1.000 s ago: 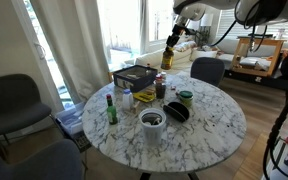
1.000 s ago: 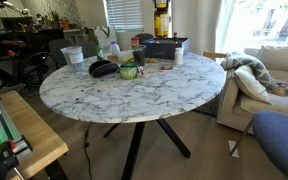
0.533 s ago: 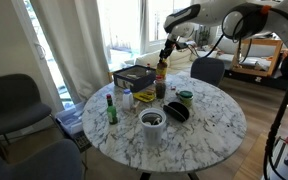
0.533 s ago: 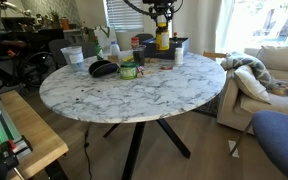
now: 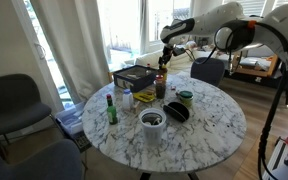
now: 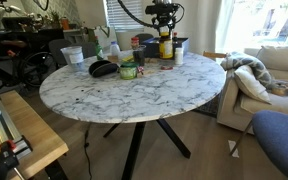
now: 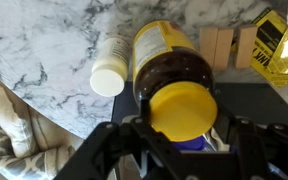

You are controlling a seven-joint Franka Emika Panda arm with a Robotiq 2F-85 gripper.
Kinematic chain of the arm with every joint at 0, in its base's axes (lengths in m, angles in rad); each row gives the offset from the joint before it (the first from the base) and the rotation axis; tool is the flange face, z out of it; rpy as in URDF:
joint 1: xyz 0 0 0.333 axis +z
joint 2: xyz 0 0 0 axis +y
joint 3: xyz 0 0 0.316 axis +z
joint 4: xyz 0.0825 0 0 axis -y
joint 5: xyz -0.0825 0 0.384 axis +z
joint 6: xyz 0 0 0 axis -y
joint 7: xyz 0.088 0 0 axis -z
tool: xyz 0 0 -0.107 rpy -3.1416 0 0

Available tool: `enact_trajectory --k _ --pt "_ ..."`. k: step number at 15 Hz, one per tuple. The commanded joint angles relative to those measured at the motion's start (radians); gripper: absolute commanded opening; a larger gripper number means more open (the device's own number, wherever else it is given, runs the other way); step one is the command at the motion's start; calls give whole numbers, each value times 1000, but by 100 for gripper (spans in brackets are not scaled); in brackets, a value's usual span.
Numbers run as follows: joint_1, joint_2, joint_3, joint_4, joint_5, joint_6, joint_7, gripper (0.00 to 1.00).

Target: Move the bottle with a yellow label backwards.

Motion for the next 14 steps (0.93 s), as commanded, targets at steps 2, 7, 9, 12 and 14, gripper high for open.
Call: enact_trajectory --k 2,7,9,12,14 --pt "-52 72 70 149 -18 -92 15 99" --pt "-58 34 83 175 40 -114 -45 100" --pt "-58 9 107 177 49 -123 -88 100" --pt "-64 -46 145 166 60 -200 -179 100" --pt "-74 -81 184 157 78 -252 -277 100"
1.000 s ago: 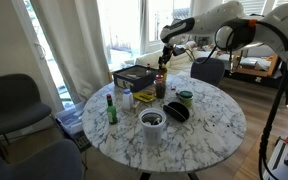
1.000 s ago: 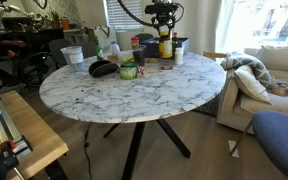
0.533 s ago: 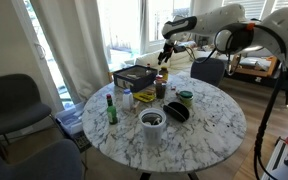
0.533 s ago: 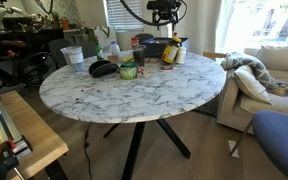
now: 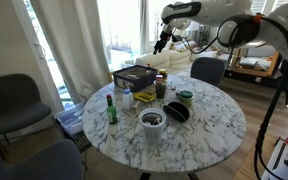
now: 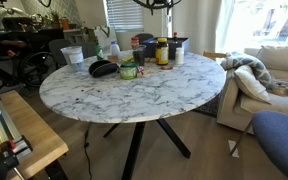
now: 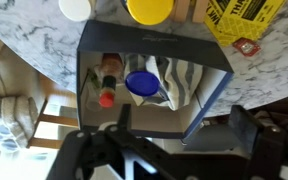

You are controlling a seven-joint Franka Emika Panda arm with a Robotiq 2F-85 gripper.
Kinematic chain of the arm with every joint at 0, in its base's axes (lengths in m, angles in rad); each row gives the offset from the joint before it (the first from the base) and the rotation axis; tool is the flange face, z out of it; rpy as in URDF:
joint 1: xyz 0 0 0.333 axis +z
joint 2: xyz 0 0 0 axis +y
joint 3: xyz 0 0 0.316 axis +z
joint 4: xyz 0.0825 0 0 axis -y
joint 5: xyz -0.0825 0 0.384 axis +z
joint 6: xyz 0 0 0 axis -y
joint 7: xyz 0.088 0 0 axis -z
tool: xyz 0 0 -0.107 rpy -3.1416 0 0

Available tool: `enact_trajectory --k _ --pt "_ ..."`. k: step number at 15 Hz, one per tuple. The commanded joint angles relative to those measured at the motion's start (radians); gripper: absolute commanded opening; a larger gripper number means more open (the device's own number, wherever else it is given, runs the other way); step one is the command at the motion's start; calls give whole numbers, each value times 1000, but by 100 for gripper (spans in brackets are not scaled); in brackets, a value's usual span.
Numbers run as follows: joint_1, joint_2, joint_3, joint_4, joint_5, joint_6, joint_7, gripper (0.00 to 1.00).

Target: Move the bottle with a yellow label backwards.

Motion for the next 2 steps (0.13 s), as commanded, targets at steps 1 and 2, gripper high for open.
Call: enact_trajectory --k 1,2 --pt "-3 -16 16 0 7 -27 -39 100" --pt "-3 -28 20 1 9 -35 -47 100"
